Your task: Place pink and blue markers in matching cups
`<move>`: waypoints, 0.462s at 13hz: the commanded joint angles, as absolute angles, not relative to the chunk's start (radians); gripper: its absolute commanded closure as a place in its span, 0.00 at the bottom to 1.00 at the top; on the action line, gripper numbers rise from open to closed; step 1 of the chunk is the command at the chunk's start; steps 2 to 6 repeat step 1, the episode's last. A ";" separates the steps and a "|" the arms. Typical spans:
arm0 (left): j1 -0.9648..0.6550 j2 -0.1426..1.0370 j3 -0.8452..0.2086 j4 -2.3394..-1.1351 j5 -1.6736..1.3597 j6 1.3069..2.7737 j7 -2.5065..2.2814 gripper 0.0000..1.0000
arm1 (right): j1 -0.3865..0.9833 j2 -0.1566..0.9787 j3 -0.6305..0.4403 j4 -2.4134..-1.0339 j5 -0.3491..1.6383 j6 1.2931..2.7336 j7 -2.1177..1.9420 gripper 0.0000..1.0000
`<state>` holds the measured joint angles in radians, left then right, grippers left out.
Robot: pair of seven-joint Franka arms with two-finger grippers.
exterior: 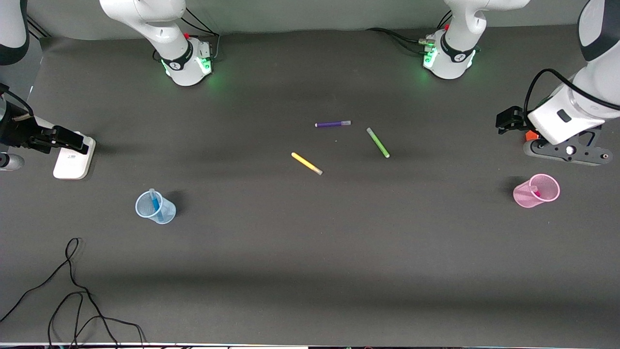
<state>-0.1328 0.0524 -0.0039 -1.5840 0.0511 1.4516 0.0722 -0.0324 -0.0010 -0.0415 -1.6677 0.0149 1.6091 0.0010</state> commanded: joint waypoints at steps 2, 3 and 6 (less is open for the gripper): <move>-0.135 0.046 -0.002 -1.582 0.049 1.457 0.086 0.01 | -0.014 -0.017 -0.057 -1.667 -0.009 1.597 -0.015 0.00; -0.135 0.046 -0.002 -1.582 0.049 1.457 0.086 0.01 | -0.014 -0.017 -0.057 -1.667 -0.009 1.597 -0.015 0.00; -0.135 0.046 -0.002 -1.582 0.049 1.457 0.086 0.01 | -0.014 -0.017 -0.057 -1.667 -0.009 1.597 -0.015 0.00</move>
